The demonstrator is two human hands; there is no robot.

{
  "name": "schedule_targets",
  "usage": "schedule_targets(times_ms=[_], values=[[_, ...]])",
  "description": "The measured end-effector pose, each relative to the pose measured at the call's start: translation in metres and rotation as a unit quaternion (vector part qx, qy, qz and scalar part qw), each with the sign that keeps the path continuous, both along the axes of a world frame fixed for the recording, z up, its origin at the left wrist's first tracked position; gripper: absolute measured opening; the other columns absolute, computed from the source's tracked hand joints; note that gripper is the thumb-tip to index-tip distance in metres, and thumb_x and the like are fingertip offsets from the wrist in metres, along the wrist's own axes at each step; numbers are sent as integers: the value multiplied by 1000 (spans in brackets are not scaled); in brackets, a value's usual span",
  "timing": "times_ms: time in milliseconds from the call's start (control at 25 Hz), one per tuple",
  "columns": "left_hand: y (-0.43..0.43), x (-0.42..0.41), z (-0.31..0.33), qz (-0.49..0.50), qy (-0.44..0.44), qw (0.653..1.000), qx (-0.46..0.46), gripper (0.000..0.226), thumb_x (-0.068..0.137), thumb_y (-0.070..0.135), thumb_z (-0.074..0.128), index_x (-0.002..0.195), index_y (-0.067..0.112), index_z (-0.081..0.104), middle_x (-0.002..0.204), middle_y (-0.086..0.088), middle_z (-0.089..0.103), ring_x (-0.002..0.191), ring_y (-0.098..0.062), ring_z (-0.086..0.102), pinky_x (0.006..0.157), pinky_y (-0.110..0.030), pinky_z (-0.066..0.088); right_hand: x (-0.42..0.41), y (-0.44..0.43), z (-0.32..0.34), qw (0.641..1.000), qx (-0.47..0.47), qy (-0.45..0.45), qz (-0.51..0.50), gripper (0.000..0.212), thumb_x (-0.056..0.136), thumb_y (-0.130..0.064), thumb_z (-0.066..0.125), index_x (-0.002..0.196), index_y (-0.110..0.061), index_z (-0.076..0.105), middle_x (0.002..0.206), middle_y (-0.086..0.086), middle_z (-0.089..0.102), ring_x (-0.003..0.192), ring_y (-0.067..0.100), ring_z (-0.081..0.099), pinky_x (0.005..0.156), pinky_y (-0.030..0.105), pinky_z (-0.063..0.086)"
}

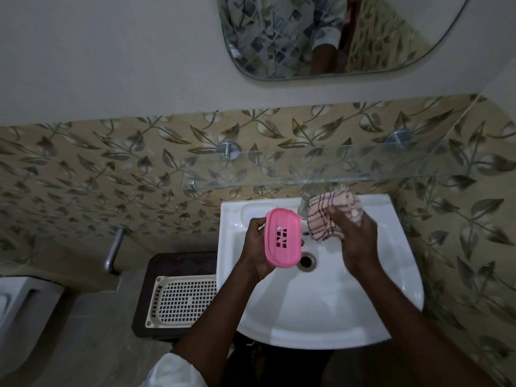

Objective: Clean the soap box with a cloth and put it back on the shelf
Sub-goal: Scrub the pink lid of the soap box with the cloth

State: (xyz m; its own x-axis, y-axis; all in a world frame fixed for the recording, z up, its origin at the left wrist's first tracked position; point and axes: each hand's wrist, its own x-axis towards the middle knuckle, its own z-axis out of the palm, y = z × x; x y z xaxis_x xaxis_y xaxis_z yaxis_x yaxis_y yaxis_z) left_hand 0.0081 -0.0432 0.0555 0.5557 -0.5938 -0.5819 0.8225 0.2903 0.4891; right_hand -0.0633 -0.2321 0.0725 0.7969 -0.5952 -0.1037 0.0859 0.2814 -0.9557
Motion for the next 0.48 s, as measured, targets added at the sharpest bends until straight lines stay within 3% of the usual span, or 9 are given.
schedule_targets(times_ms=[80,160,200,280,320,360,480], values=[[1,9,1,-3,15,1000,8,62,88,46,43,124,-1,63,109,-29,66,92,-42,64,82,-42,54,7,-18,11,980,-166,22,110,39,72,-16,80,107,-25,67,99,-3,76,88,18,73,70,35,59],[-1,17,2,-6,27,1000,6,59,87,44,42,118,-1,66,109,-29,66,93,-42,63,84,-43,51,11,-20,17,905,-377,5,199,49,75,-13,75,112,-41,60,103,-13,73,88,10,70,70,33,58],[-2,19,4,-8,31,999,5,58,88,42,41,117,0,67,110,-28,66,93,-41,63,86,-44,50,14,-18,16,846,-482,-42,225,53,80,-9,70,121,-40,59,110,-10,71,97,13,68,79,34,56],[-6,22,9,-23,42,999,-9,53,87,34,40,114,-1,69,109,-25,68,92,-38,67,89,-43,52,20,-20,8,657,-675,-189,277,37,95,-7,53,130,-14,61,129,11,63,123,26,56,105,37,44],[-7,23,12,-36,42,998,-20,51,85,30,43,112,-2,71,108,-24,70,91,-37,69,90,-43,54,24,-24,5,582,-719,-234,299,34,98,-6,47,129,-5,62,134,18,59,130,31,50,111,41,38],[-8,24,15,-47,39,998,-26,50,82,28,46,111,-4,72,107,-24,71,91,-35,70,89,-42,55,28,-28,2,546,-734,-254,314,32,98,-4,48,125,-1,64,135,19,58,131,32,50,111,44,37],[-8,25,17,-61,28,998,-4,52,79,29,50,113,-3,70,107,-23,68,91,-34,67,91,-39,50,29,-24,0,560,-726,-263,302,32,81,6,67,112,0,70,120,19,68,116,34,60,102,44,47]])
